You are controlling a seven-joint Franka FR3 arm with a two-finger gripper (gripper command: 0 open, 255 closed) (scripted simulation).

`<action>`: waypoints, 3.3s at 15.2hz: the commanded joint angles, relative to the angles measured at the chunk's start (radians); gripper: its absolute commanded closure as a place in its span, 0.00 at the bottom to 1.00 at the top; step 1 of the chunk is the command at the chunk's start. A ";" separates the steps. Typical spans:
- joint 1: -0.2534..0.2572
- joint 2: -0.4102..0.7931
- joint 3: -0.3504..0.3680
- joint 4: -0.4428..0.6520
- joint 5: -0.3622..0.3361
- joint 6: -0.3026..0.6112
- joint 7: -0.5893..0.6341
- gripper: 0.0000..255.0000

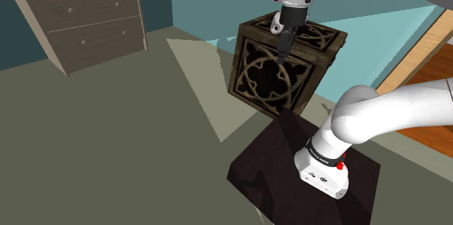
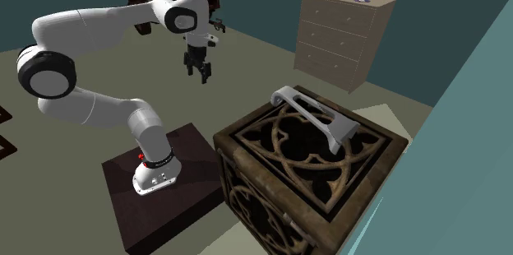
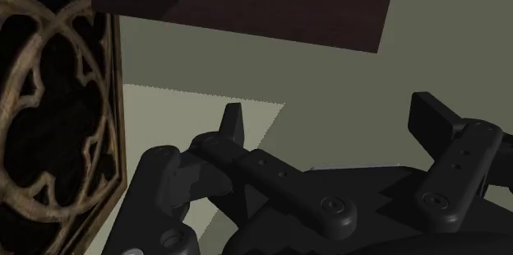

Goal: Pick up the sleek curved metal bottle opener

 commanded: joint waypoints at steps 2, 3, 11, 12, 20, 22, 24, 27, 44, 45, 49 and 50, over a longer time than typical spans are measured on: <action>-0.001 -0.008 -0.026 0.001 -0.022 -0.006 -0.045 0.00; -0.002 -0.013 -0.053 0.003 -0.045 -0.011 -0.090 0.00; 0.001 0.013 -0.269 0.077 -0.213 -0.019 -0.455 0.00; 0.004 0.024 -0.297 0.093 -0.231 -0.017 -0.500 0.00; 0.055 0.176 -0.518 0.275 -0.321 0.014 -0.871 0.00; 0.076 0.230 -0.576 0.336 -0.325 0.023 -0.967 0.00; 0.100 0.292 -0.638 0.402 -0.319 0.032 -1.066 0.00; 0.139 0.402 -0.737 0.515 -0.287 0.040 -1.223 0.00; -0.060 1.132 -0.993 1.111 0.252 -0.062 -1.961 0.00; -0.051 1.126 -0.994 1.089 0.247 -0.045 -1.961 0.00; -0.038 1.117 -0.996 1.057 0.240 -0.020 -1.961 0.00; -0.039 1.118 -0.996 1.057 0.241 -0.020 -1.962 1.00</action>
